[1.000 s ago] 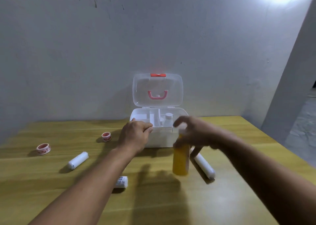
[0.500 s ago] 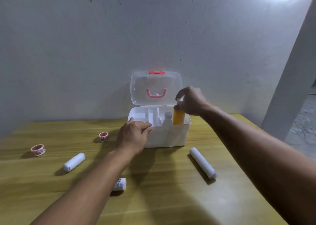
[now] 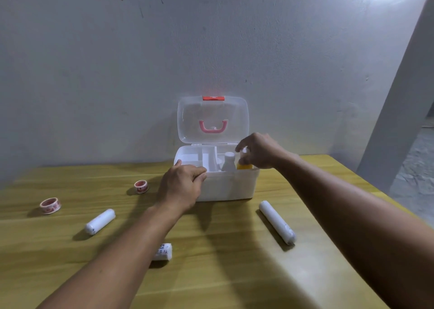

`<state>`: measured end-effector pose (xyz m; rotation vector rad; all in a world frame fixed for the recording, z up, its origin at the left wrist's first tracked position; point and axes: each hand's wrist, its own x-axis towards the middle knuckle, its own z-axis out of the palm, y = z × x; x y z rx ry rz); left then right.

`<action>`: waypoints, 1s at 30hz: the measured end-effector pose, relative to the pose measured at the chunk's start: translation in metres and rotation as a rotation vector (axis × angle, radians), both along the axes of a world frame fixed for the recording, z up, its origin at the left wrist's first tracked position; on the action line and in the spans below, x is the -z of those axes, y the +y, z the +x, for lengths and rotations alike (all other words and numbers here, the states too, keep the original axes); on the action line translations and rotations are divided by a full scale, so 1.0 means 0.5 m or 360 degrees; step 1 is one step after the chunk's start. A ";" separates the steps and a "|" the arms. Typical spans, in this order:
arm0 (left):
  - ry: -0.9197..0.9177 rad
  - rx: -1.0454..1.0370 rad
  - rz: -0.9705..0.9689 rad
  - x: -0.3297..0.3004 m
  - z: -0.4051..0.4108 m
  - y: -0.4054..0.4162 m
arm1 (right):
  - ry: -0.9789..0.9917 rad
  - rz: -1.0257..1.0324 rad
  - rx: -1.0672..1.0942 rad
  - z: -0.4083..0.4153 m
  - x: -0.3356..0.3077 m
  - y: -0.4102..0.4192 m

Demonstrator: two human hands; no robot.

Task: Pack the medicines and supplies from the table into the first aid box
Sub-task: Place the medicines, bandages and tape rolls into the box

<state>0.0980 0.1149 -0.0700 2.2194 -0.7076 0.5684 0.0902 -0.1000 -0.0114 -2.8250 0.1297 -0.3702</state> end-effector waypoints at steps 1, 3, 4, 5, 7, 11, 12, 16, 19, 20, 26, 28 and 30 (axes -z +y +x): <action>0.0010 0.0003 0.0004 0.000 0.000 0.001 | 0.0008 0.0023 0.0018 0.000 0.002 -0.007; 0.0045 -0.0001 0.0035 -0.005 0.003 0.002 | -0.0052 0.0161 0.0033 -0.009 -0.001 -0.017; 0.0048 0.0007 0.0088 -0.006 0.005 0.002 | -0.0134 0.0224 0.0057 -0.021 -0.004 -0.020; 0.0029 0.0022 0.0182 -0.005 0.007 0.001 | -0.0249 0.0245 0.0096 -0.037 -0.007 -0.021; -0.0133 -0.0003 0.0428 0.000 0.007 -0.006 | -0.0380 0.0158 0.0255 -0.074 -0.006 -0.021; -0.0458 -0.0047 0.0570 0.015 -0.019 -0.043 | 0.0413 -0.0200 0.0391 -0.144 0.040 0.004; -0.0434 -0.0041 0.0578 0.017 -0.029 -0.052 | 0.0568 -0.0244 0.0386 -0.154 0.059 0.012; -0.0306 -0.0028 0.0605 0.029 -0.045 -0.067 | 0.0435 -0.0172 0.0363 -0.172 0.087 0.009; -0.0273 0.0005 0.0554 0.025 -0.046 -0.066 | -0.0128 0.0217 0.0334 -0.177 0.028 -0.008; -0.0263 0.0007 0.0543 0.023 -0.047 -0.067 | -0.0386 0.0371 0.0280 -0.177 0.006 -0.008; -0.0242 0.0021 0.0505 0.009 -0.057 -0.064 | -0.1157 0.0689 0.0059 -0.145 -0.037 0.031; -0.0224 0.0044 0.0532 0.005 -0.058 -0.060 | -0.1085 0.0612 0.0028 -0.123 -0.014 0.036; -0.0174 0.0076 0.0606 0.001 -0.053 -0.057 | -0.0916 0.0562 0.0004 -0.104 0.017 0.037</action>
